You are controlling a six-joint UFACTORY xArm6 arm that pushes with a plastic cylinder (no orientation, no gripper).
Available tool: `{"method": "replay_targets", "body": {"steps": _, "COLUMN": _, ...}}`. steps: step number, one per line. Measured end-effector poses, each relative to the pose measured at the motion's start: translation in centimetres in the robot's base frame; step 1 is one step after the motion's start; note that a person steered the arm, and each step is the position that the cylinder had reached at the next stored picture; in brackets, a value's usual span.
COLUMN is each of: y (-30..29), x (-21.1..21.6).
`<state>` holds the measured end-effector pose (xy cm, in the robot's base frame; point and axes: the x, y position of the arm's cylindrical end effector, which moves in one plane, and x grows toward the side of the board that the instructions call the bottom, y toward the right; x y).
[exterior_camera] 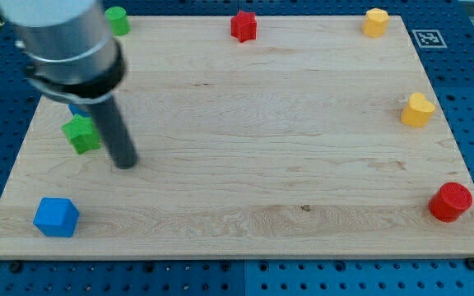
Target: Slide the red circle to the top of the blue cube
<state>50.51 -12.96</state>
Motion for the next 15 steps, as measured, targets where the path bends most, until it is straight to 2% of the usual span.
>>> {"method": "replay_targets", "body": {"steps": 1, "y": 9.8, "x": -0.1}}
{"method": "replay_targets", "body": {"steps": 4, "y": 44.0, "x": -0.1}}
{"method": "replay_targets", "body": {"steps": 5, "y": 47.5, "x": 0.3}}
{"method": "replay_targets", "body": {"steps": 7, "y": 47.0, "x": 7.4}}
{"method": "replay_targets", "body": {"steps": 9, "y": 44.8, "x": 7.3}}
{"method": "replay_targets", "body": {"steps": 12, "y": 35.5, "x": 7.3}}
{"method": "replay_targets", "body": {"steps": 15, "y": 34.2, "x": 5.2}}
